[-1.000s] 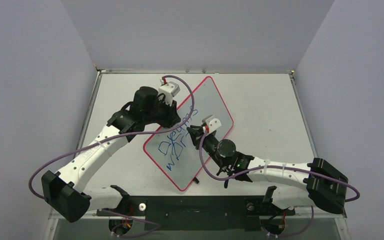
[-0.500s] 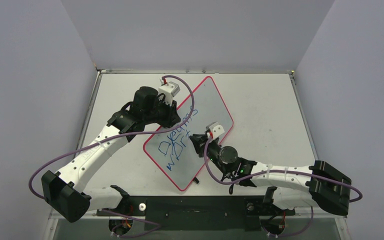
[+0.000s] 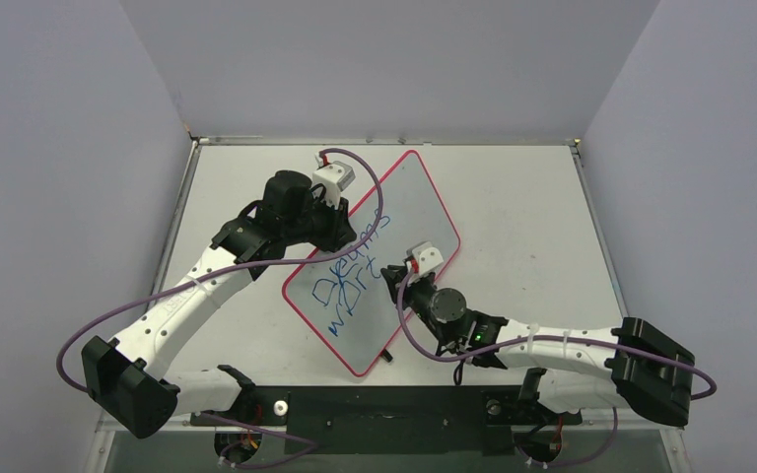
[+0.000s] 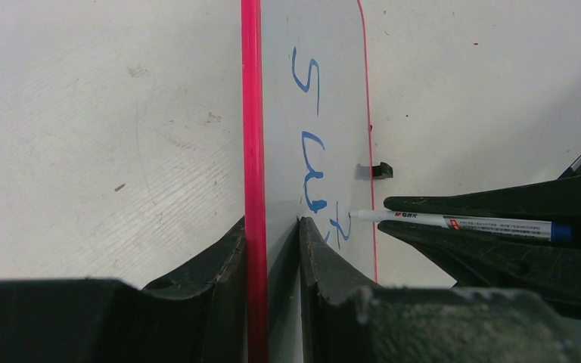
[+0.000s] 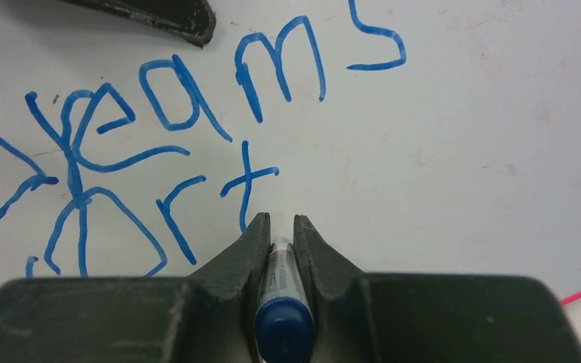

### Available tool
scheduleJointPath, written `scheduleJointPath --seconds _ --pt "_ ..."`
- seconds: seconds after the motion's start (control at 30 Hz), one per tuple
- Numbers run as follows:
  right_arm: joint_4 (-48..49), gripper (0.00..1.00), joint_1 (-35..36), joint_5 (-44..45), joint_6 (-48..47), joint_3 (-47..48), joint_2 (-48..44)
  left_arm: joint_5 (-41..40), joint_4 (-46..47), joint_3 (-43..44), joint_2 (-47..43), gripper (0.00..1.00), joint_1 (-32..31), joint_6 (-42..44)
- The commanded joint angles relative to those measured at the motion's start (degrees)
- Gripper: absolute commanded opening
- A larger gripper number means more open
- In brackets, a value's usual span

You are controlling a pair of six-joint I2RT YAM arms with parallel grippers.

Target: Write a sentence on the whiteboard

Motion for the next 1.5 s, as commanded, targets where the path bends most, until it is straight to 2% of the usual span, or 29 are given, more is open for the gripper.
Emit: scheduleJointPath --seconds 0.0,0.33,0.87,1.47 --pt "-0.90 0.00 -1.18 1.31 -2.86 4.99 0.05 -5.52 5.77 0.47 -2.08 0.00 0.23 5.59" --pt "-0.49 0.00 -1.85 1.23 -6.58 9.23 -0.11 -5.51 5.77 0.47 -2.22 0.00 0.23 5.59" --pt "2.82 0.00 -5.32 -1.66 -4.80 10.16 3.36 -5.52 5.77 0.51 -2.13 0.00 0.24 5.68" --pt "2.50 0.00 -5.11 -2.14 1.35 0.15 0.54 -5.36 5.77 0.56 -2.03 0.00 0.29 5.59"
